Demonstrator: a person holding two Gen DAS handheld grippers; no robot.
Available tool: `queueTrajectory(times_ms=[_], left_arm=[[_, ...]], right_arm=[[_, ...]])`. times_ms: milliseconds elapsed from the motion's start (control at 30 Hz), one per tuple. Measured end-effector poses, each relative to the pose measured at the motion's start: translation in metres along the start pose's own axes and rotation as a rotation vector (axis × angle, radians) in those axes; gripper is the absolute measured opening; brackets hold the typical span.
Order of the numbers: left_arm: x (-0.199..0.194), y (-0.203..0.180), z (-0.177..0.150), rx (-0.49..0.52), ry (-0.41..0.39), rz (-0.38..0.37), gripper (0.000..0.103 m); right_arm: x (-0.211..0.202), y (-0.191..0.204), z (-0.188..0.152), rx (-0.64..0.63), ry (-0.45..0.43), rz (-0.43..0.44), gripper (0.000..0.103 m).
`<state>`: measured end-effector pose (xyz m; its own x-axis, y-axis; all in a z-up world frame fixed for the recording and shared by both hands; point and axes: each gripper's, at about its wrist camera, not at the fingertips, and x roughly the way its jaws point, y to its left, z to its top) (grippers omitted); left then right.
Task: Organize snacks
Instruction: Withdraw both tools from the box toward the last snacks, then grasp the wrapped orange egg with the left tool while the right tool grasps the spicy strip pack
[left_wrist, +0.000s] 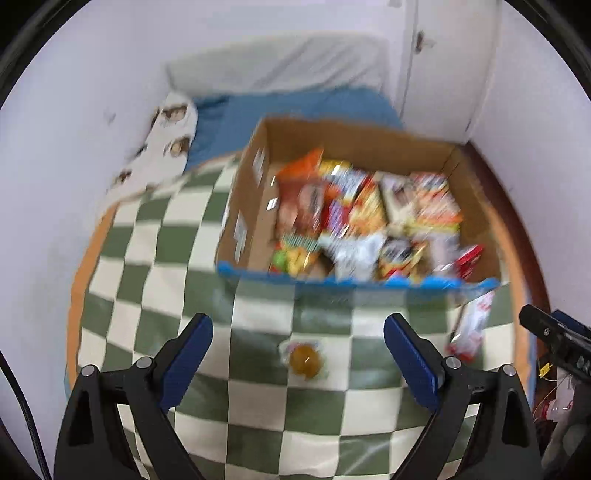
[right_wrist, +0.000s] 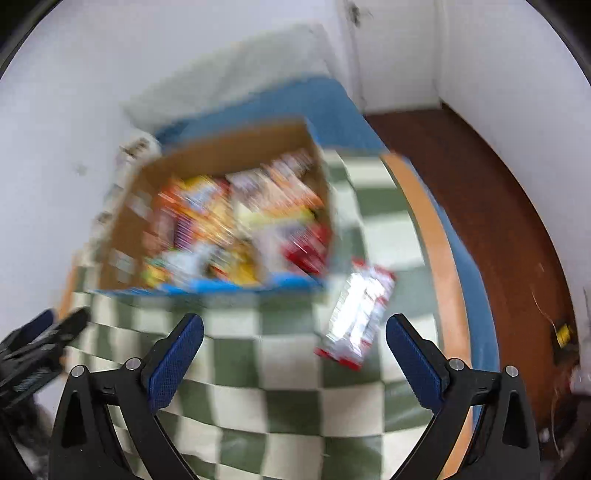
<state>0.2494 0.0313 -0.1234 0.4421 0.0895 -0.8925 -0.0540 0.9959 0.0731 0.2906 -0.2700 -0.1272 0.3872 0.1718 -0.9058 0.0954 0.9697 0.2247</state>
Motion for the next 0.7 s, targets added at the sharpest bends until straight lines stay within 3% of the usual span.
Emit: queueTrajectory(times_ms=[133, 300, 500, 567, 700], left_arm=[[0.044, 0.011, -0.017, -0.031, 0.113, 0.033, 0.095], [0.089, 0.030, -0.037, -0.096, 0.246, 0.045, 0.095], [0.119, 0.041, -0.049, -0.148, 0.334, 0.028, 0.095], [0.127, 0.040, -0.050, -0.161, 0.367, 0.004, 0.095], [0.143, 0.034, -0.051, -0.181, 0.409, -0.070, 0.095]], right_arm=[[0.063, -0.036, -0.009, 0.102, 0.136, 0.024, 0.072], [0.120, -0.062, -0.005, 0.193, 0.182, -0.008, 0.072], [0.166, -0.058, 0.000, 0.179, 0.236, -0.058, 0.074], [0.169, -0.052, -0.004, 0.148, 0.232, -0.074, 0.062], [0.166, -0.039, -0.023, 0.084, 0.247, -0.064, 0.059]])
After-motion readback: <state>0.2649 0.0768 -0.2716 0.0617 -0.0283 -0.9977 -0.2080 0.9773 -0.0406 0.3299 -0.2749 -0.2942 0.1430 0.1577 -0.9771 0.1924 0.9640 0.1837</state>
